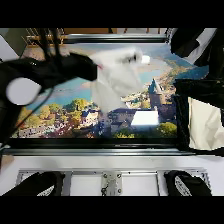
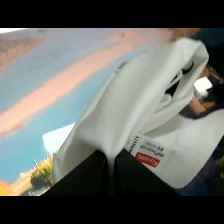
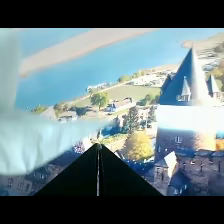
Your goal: Fold the clothes and pants, and hang the long-sleeved shirts on hangers.
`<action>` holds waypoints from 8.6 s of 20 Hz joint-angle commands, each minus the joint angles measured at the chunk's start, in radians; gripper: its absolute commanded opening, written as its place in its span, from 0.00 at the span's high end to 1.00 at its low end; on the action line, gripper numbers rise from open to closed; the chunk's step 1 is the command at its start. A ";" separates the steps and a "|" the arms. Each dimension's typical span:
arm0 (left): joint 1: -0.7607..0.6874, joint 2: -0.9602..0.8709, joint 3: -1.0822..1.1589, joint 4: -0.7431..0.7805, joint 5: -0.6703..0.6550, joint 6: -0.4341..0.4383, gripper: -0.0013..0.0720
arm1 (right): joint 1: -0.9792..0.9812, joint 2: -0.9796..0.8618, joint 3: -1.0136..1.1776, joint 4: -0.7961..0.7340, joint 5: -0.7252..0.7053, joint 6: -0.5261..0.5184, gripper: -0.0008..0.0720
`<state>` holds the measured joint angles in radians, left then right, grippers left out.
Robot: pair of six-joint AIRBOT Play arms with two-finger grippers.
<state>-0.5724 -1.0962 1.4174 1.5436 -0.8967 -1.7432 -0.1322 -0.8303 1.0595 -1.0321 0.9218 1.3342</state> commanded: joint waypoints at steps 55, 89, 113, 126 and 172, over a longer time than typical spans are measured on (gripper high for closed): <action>0.688 -0.561 -0.224 -0.594 -0.020 0.151 0.97 | 0.419 -0.756 -0.002 0.202 -0.097 -0.038 0.51; 0.727 -0.014 -0.139 -0.594 -0.060 0.264 0.97 | 0.233 0.040 0.214 -0.162 0.230 0.050 0.98; 0.795 -0.182 -0.329 -0.593 -0.069 0.264 0.97 | -0.085 -0.646 -0.030 -0.038 0.177 -0.184 0.19; 0.802 -0.180 -0.323 -0.593 -0.065 0.267 0.97 | 0.019 -0.786 0.092 0.065 0.156 -0.260 0.98; 0.800 -0.482 0.206 -0.592 -0.055 0.270 0.12 | -0.016 -0.580 0.455 -0.118 0.089 0.087 0.10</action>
<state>0.2016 -1.5784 1.6253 0.9455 -0.8158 -1.4734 -0.1188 -1.4330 1.5173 -1.1385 0.9276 1.4223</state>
